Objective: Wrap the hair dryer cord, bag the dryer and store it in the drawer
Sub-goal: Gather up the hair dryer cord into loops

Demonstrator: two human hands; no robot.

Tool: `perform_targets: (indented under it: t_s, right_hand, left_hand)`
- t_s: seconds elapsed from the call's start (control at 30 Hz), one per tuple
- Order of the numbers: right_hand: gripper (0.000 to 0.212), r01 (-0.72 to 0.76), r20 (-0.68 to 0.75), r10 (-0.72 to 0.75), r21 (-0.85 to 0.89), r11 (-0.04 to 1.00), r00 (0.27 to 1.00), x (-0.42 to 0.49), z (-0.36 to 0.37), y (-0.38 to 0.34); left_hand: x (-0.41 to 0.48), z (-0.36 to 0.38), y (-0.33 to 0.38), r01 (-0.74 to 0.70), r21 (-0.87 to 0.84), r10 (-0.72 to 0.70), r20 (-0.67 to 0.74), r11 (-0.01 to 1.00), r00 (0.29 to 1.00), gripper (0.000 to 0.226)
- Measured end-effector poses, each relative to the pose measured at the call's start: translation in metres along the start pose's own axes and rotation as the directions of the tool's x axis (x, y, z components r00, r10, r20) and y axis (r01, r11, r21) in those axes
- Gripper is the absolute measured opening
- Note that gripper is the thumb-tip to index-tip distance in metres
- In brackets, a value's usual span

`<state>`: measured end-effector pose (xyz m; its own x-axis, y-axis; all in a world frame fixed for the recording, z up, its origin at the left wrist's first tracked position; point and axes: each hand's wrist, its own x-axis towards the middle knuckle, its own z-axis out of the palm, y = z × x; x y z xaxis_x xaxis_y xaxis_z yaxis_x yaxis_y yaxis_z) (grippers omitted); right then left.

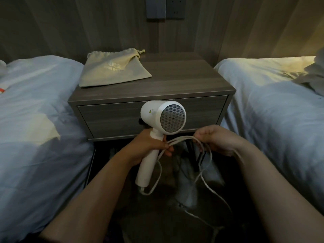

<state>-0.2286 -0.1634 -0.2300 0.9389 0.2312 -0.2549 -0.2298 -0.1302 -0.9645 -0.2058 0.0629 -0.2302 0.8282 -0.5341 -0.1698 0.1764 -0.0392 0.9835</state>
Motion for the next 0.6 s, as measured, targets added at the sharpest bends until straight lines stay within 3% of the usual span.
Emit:
perform_targets:
  t_s: [0.07,0.23,0.37,0.43,0.5,0.6]
  right_hand:
    - [0.038,-0.013,-0.119,0.027,0.116,0.993,0.993,0.003,-0.004,-0.002]
    - [0.029,-0.143,-0.114,0.213,0.437,0.888,0.97,0.005,-0.001,-0.004]
    - [0.038,0.031,-0.412,0.303,0.634,0.773,0.859,0.011,-0.01,-0.008]
    - [0.039,0.109,-0.535,0.286,0.589,0.801,0.795,0.014,-0.016,-0.004]
    - [0.037,0.098,-0.637,0.161,0.352,0.931,0.754,0.015,-0.017,0.002]
    - [0.032,0.051,-0.516,-0.094,-0.097,0.994,0.852,0.006,-0.014,0.0]
  left_hand:
    - [-0.001,0.002,0.002,-0.006,0.007,0.006,-0.044,1.0,0.999,0.022]
    - [0.0,-0.003,0.003,-0.02,0.015,0.022,-0.113,1.0,0.993,0.017]
    - [-0.002,-0.007,0.004,-0.014,0.03,0.017,-0.101,0.999,0.995,0.021]
    - [-0.003,-0.007,0.005,-0.008,0.021,0.01,-0.104,1.0,0.995,0.021]
    - [-0.003,-0.009,0.004,0.0,0.038,0.004,-0.109,0.999,0.994,0.021]
    - [-0.003,-0.01,0.003,0.02,0.057,-0.014,-0.097,0.998,0.995,0.021]
